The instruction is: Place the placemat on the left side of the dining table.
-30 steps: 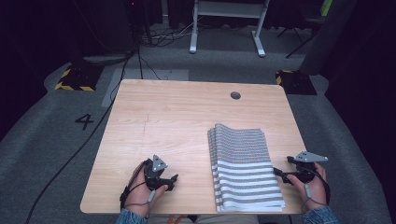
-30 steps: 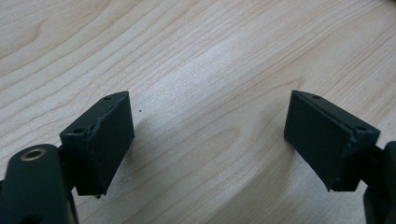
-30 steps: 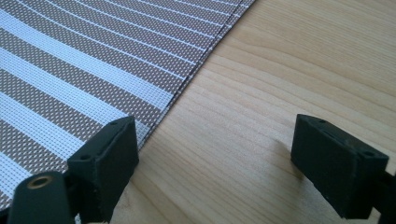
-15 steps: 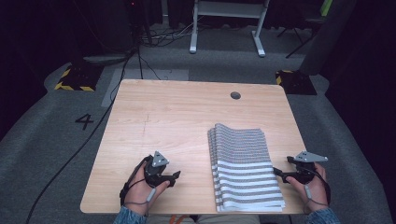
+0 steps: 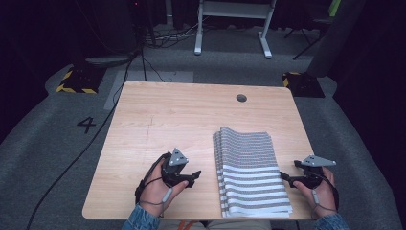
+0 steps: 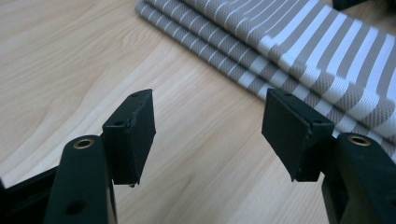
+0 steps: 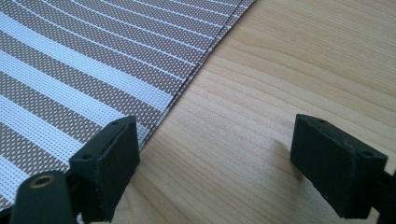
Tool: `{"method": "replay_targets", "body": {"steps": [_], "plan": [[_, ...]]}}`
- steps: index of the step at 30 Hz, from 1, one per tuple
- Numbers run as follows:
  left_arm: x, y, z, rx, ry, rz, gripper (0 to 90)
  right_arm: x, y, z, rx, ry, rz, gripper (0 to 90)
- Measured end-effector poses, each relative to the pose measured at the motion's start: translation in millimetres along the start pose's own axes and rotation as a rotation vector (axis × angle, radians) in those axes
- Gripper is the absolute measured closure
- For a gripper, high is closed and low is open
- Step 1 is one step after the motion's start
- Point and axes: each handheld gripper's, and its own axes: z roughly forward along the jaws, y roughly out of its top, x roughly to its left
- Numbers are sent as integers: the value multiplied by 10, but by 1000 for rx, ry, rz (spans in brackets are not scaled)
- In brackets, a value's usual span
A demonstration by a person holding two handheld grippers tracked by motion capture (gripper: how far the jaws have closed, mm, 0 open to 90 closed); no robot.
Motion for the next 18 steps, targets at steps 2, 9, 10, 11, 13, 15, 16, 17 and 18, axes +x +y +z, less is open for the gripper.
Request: {"method": "replay_targets", "body": {"steps": [2, 9, 10, 11, 13, 15, 16, 17, 18], "plan": [[-38, 52, 57, -11, -25, 0, 352, 0, 0, 0, 0, 0, 0, 156], [-167, 201, 283, -12, -65, 9, 357, 0, 0, 0, -1, 1, 1, 156], [-185, 218, 321, -11, -65, 17, 357, -1, 0, 0, -1, 0, 0, 156], [-201, 229, 350, -7, -68, 20, 356, -1, 0, 1, -1, 1, 1, 157], [-234, 251, 434, -3, -80, 20, 355, -1, 0, 1, -1, 1, 2, 158], [-257, 259, 520, 6, -97, 20, 354, -3, 1, 2, -3, 4, 3, 162], [-269, 257, 570, 7, -105, 16, 355, -4, 2, 4, -4, 4, 3, 162], [-279, 256, 611, 14, -117, 15, 355, -4, 3, 5, -4, 4, 4, 162], [-286, 256, 647, 15, -116, 23, 354, -5, 5, 7, -4, 4, 4, 162]]}}
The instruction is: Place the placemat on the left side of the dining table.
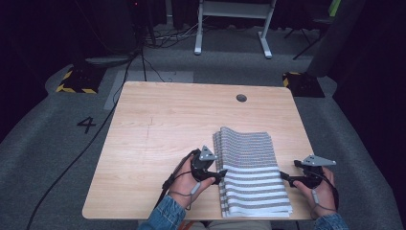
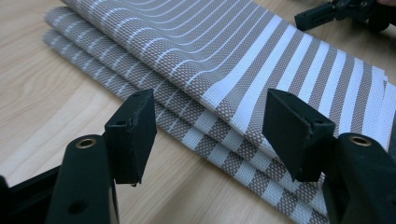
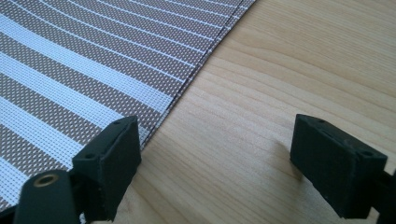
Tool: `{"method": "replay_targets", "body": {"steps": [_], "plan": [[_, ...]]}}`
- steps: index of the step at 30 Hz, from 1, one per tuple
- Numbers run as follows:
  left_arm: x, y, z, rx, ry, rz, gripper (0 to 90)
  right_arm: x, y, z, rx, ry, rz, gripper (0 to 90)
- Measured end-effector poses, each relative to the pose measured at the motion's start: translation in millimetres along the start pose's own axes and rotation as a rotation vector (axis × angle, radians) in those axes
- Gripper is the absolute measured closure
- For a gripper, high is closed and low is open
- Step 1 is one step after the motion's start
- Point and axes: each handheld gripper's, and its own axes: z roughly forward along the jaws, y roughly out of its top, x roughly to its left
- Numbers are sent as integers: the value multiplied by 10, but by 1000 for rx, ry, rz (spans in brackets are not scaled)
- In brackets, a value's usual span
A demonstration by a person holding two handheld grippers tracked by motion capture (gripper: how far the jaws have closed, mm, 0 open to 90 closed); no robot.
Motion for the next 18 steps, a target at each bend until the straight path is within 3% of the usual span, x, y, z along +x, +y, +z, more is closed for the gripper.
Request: {"method": "replay_targets", "body": {"steps": [3, 9, 13, 16, 18], "plan": [[-9, -16, 149, 45, -27, 5, 350, -2, 1, -1, 2, 0, -2, 163], [-43, -4, 252, 62, -63, 10, 361, -1, 1, -1, 2, 0, -2, 163], [-46, -27, 303, 104, -73, -36, 372, -2, 1, -1, 2, -1, -2, 163], [-99, -4, 280, 83, -56, -12, 393, -1, 1, -1, 2, -1, -2, 163], [-134, 22, 282, 75, -54, 31, 407, -2, 1, 0, 2, -2, -1, 164]]}}
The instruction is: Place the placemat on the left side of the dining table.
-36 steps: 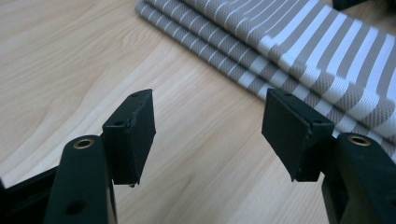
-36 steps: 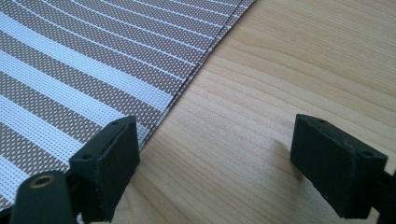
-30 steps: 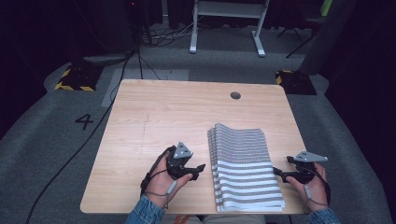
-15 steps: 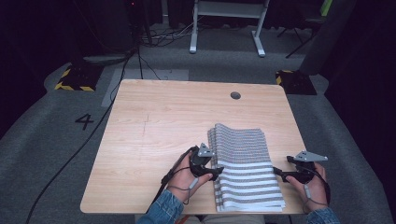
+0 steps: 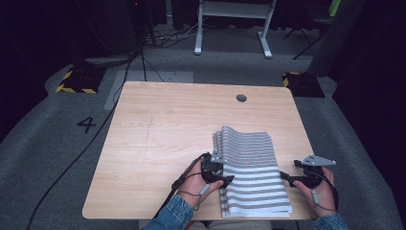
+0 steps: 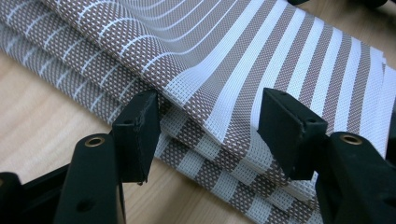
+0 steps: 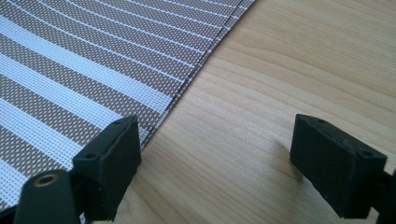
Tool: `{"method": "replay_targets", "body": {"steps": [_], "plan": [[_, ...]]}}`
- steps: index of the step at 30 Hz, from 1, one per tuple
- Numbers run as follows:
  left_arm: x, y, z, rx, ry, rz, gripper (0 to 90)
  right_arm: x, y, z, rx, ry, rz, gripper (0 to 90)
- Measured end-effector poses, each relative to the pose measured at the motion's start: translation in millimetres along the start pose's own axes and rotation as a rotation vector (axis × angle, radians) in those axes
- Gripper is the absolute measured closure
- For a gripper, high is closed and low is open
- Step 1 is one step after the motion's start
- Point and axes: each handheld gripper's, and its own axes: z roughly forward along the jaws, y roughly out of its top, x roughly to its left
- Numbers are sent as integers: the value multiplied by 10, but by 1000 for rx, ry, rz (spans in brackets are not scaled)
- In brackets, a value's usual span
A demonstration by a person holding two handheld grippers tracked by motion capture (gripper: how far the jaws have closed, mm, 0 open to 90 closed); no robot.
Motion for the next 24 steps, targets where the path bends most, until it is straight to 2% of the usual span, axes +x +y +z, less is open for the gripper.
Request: {"method": "replay_targets", "body": {"steps": [2, 4, 5, 7, 9, 10, 11, 12, 14, 15, 16, 18, 19, 22, 24], "plan": [[-17, 32, 33, 5, -2, 5, 406, 0, 0, 1, 0, -1, 0, 165], [-15, 53, 82, 19, -29, -9, 404, 1, 0, 0, 0, -2, 1, 165], [8, 61, 167, 31, -66, -35, 391, 0, 1, 1, 0, -2, 1, 165], [22, 65, 192, 45, -58, -32, 413, 0, 1, 1, 0, -3, 0, 165], [11, 68, 210, 45, -27, -37, 560, 0, 0, 1, 0, -3, 0, 165], [5, 70, 199, 39, -8, -28, 560, 0, 0, 1, 0, -3, 0, 165], [3, 75, 185, 26, 5, -16, 649, 1, 1, 1, 0, -2, 1, 165], [4, 82, 172, 4, -3, -25, 771, 0, 1, 1, 0, -2, 1, 165], [2, 91, 163, -12, -9, -22, 850, 0, 1, 1, 0, -3, 0, 166], [-6, 95, 155, -22, 1, -14, 850, 0, 1, 1, 0, -3, 0, 166], [-11, 113, 117, -49, -8, 9, 868, 1, 0, 1, 0, -2, 1, 166], [-17, 121, 94, -64, -18, 13, 871, 1, 0, 1, -1, -2, 1, 166], [-13, 145, 20, -84, -18, 29, 876, 1, 1, 1, 0, -2, 1, 166], [-24, 177, -66, -111, -30, 36, 879, 1, 1, 1, -1, -2, 1, 166], [-39, 221, -165, -130, -33, 65, 882, -1, 0, 2, -1, -3, -2, 166]]}}
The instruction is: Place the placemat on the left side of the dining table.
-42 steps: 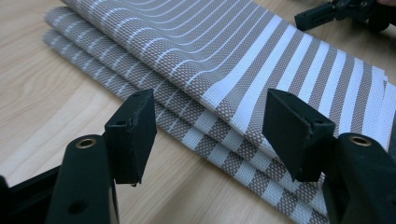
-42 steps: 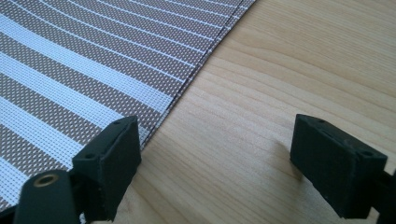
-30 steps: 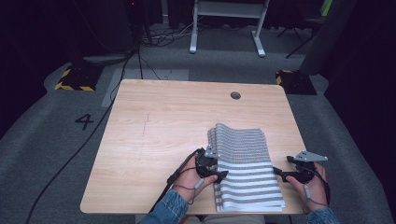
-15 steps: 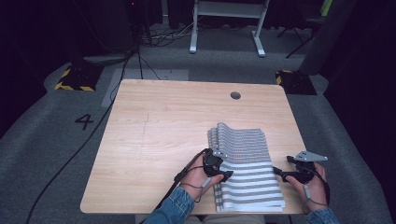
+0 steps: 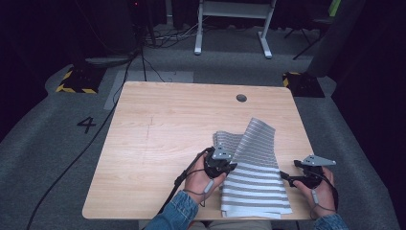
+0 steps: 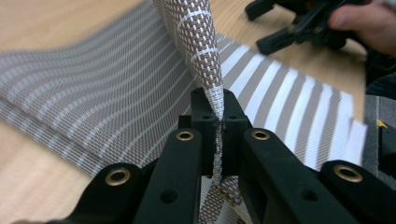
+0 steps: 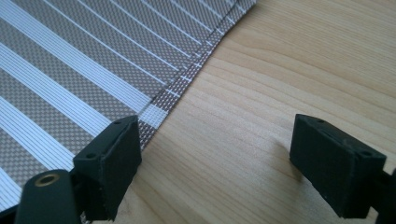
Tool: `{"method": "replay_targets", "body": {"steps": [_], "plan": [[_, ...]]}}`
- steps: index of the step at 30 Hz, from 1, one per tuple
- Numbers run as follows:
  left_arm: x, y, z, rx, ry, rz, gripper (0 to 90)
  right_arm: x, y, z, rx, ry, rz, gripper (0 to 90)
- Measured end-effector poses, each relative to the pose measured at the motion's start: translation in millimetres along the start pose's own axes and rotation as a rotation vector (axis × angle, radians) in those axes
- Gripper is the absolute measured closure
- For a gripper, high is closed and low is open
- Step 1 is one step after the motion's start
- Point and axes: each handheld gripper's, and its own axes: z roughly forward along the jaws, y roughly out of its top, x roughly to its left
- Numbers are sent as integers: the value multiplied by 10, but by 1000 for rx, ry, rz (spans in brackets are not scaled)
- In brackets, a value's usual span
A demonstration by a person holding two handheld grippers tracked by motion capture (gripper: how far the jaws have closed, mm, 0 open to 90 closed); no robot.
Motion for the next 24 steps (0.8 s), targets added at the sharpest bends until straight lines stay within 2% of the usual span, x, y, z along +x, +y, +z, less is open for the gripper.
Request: {"method": "replay_targets", "body": {"steps": [1, 3, 4, 5, 7, 8, 11, 12, 19, 21, 23, 24], "plan": [[-16, 64, -97, -5, -4, 45, 882, 0, 0, 0, 0, 0, 0, 166], [-29, 92, -140, -9, -7, 55, 882, 2, 0, 0, 2, 1, 3, 167], [-20, 140, -229, -4, -14, 110, 882, 2, 0, -1, 2, 0, 3, 166], [-4, 154, -276, -9, -21, 132, 883, 2, 0, -1, 2, 0, 3, 166], [19, 166, -327, -16, -29, 146, 884, 2, 0, 0, 1, 0, 3, 166], [70, 187, -447, -33, -51, 158, 884, 2, 0, 0, 2, 0, 3, 166], [99, 203, -537, -49, -70, 157, 884, 2, 0, 0, 1, 0, 3, 166], [122, 227, -642, -63, -79, 156, 884, 2, 0, 0, 1, 0, 3, 166], [155, 265, -851, -85, -77, 178, 885, 3, 0, 0, 1, 0, 3, 167], [193, 265, -957, -96, -92, 178, 885, 3, 0, 0, 1, -1, 4, 167], [209, 267, -993, -96, -87, 182, 885, 4, 0, 0, 1, -1, 4, 167], [244, 272, -1066, -99, -82, 187, 885, 2, 1, 1, -1, -3, 1, 168]]}}
